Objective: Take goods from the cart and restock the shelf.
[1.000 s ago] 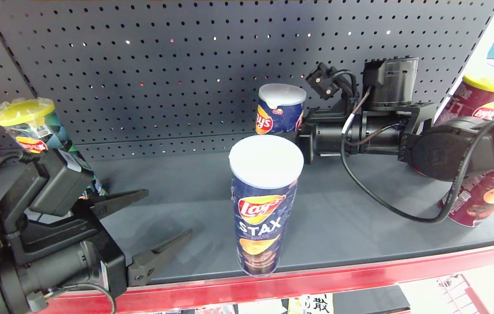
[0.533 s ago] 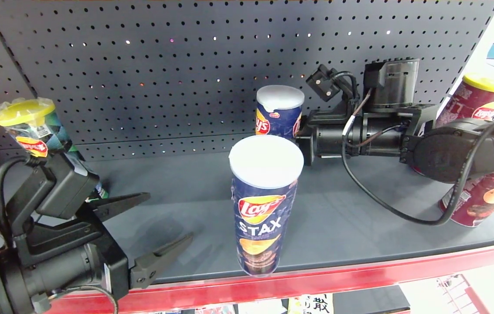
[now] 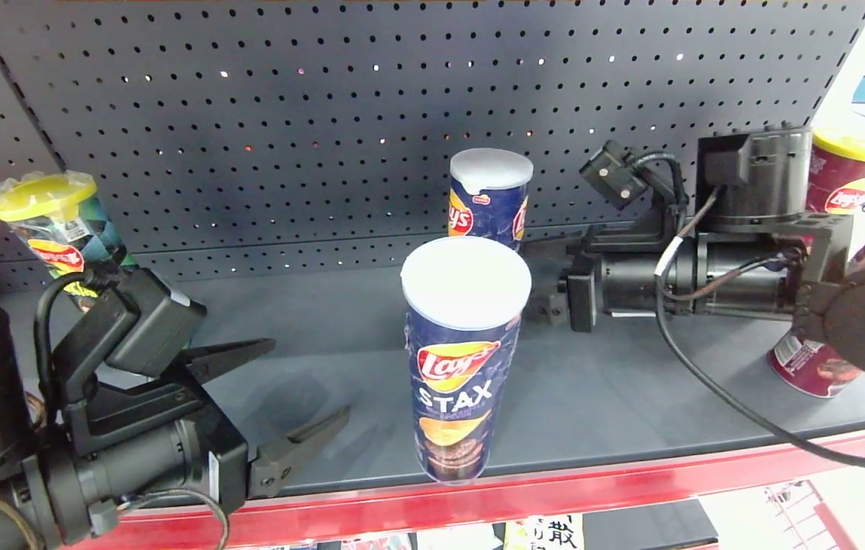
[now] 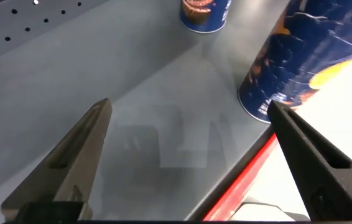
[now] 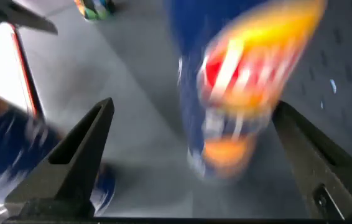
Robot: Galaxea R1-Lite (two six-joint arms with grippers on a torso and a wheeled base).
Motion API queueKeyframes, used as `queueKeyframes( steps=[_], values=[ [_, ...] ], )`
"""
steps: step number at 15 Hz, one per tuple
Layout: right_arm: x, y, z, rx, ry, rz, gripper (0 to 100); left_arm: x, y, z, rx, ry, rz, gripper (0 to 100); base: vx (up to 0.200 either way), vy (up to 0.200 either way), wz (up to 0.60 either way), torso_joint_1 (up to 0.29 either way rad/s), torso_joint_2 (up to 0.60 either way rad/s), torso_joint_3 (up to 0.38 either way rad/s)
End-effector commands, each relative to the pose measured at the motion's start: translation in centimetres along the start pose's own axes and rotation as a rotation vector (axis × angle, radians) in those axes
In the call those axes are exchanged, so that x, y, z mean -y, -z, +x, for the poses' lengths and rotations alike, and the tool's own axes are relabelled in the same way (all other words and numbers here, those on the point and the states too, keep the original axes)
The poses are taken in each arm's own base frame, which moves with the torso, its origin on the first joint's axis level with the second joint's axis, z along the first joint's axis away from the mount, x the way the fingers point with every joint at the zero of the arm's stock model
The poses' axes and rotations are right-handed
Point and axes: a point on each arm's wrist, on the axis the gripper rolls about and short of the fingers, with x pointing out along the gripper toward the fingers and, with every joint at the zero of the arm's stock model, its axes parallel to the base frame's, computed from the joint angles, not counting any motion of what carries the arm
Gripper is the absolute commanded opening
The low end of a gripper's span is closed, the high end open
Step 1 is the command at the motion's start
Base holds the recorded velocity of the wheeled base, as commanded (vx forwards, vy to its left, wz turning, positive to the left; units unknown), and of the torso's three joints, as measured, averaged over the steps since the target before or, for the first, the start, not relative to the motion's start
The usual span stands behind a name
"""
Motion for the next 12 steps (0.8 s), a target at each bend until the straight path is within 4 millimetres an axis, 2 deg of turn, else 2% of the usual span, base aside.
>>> queueKeyframes(
  steps=[1, 7, 10, 12],
  values=[
    [-1.8, 0.5, -3.9, 0.003, 0.066, 0.025, 100, -0.1, 0.2, 1.6, -0.043, 0.001, 0.000, 100, 0.000, 0.000, 0.00, 0.000, 0.00, 0.000],
    [-6.0, 2.2, -10.5, 0.044, 0.064, 0.018, 100, 0.0, 0.6, 4.3, -0.107, 0.014, 0.001, 100, 0.000, 0.000, 0.00, 0.000, 0.00, 0.000],
    [-6.9, 2.7, -12.3, 0.064, 0.072, 0.011, 100, 0.8, 0.8, 4.7, -0.122, 0.054, 0.010, 100, 0.000, 0.000, 0.00, 0.000, 0.00, 0.000],
    [-6.9, 2.7, -12.5, 0.071, 0.078, 0.010, 100, 1.1, 1.0, 4.8, -0.133, 0.068, 0.014, 100, 0.000, 0.000, 0.00, 0.000, 0.00, 0.000]
  ],
)
